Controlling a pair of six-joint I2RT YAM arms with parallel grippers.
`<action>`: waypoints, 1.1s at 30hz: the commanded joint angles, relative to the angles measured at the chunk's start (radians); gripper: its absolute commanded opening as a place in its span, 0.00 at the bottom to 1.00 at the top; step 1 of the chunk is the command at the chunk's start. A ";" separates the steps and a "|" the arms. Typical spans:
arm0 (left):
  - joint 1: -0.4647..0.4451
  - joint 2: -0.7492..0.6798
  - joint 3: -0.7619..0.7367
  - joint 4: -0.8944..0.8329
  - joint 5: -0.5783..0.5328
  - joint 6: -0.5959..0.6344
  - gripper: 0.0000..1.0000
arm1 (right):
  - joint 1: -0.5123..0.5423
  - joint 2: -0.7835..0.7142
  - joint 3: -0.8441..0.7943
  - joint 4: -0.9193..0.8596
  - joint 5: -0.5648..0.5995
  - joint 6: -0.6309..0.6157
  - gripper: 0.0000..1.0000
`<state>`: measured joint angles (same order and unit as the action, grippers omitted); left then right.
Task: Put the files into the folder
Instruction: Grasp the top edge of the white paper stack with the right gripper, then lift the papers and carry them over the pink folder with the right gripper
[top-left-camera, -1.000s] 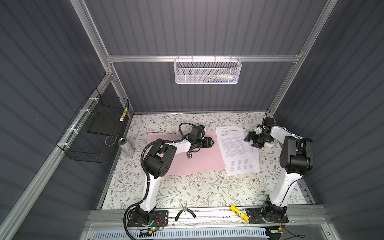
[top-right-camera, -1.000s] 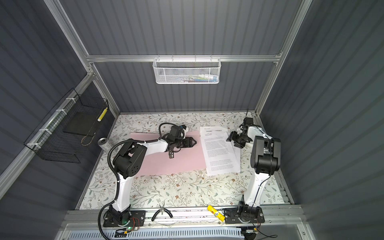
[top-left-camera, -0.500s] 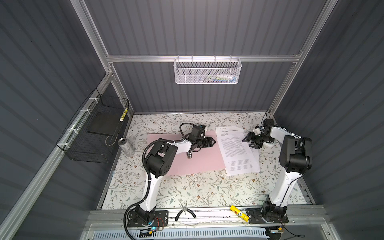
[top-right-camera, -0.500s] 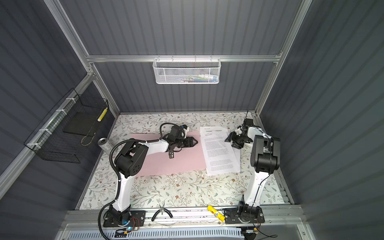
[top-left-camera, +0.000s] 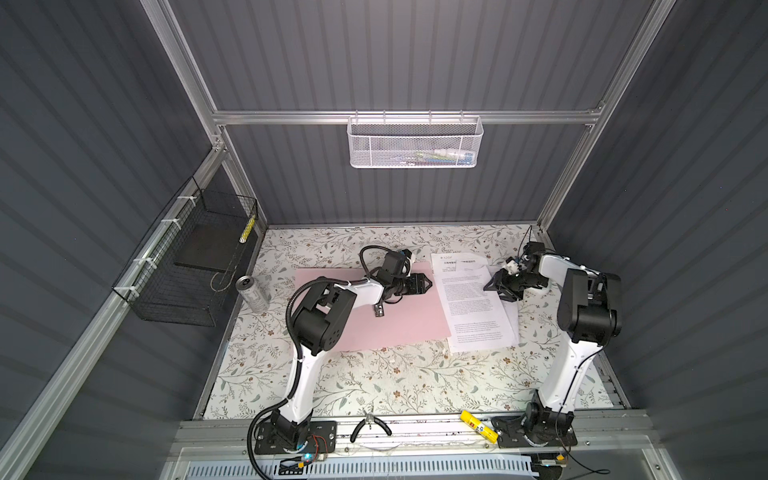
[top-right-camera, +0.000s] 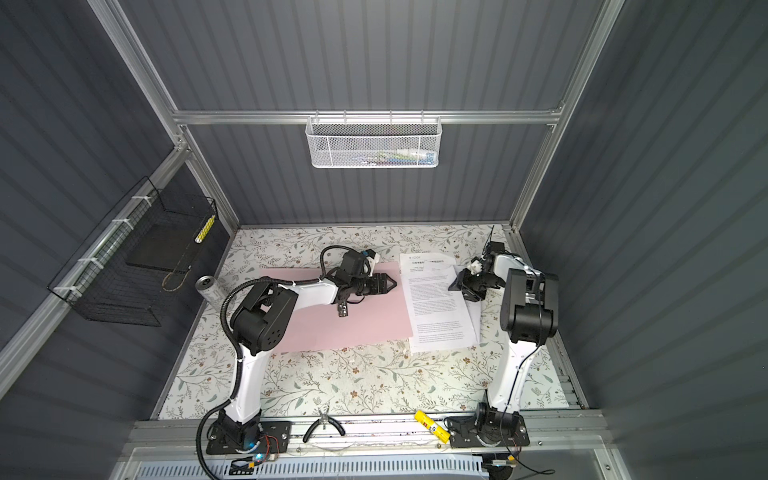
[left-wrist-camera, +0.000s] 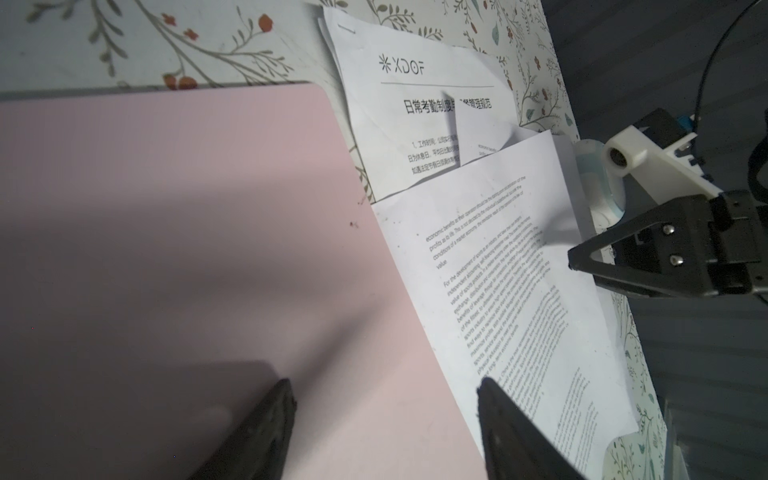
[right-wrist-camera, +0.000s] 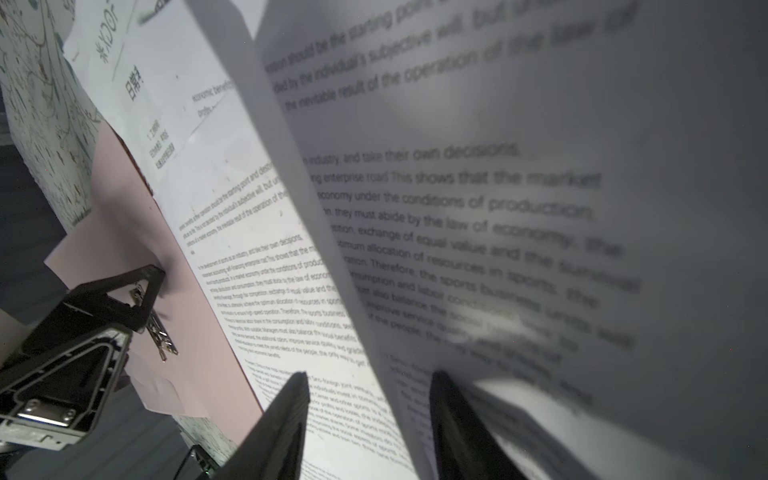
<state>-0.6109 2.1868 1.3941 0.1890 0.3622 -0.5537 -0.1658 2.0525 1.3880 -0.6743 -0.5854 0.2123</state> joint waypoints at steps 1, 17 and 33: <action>-0.003 0.045 0.009 -0.040 0.012 -0.014 0.71 | -0.003 0.020 0.005 -0.019 -0.038 -0.010 0.44; 0.008 -0.025 0.009 -0.068 0.002 -0.007 0.71 | -0.001 -0.087 -0.048 0.051 -0.135 0.107 0.00; 0.010 -0.335 0.067 -0.262 -0.135 0.057 0.72 | 0.067 -0.556 -0.072 0.116 -0.066 0.253 0.00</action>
<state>-0.6071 1.9152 1.4769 -0.0074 0.2756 -0.5262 -0.1143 1.5467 1.2758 -0.5415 -0.6849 0.4553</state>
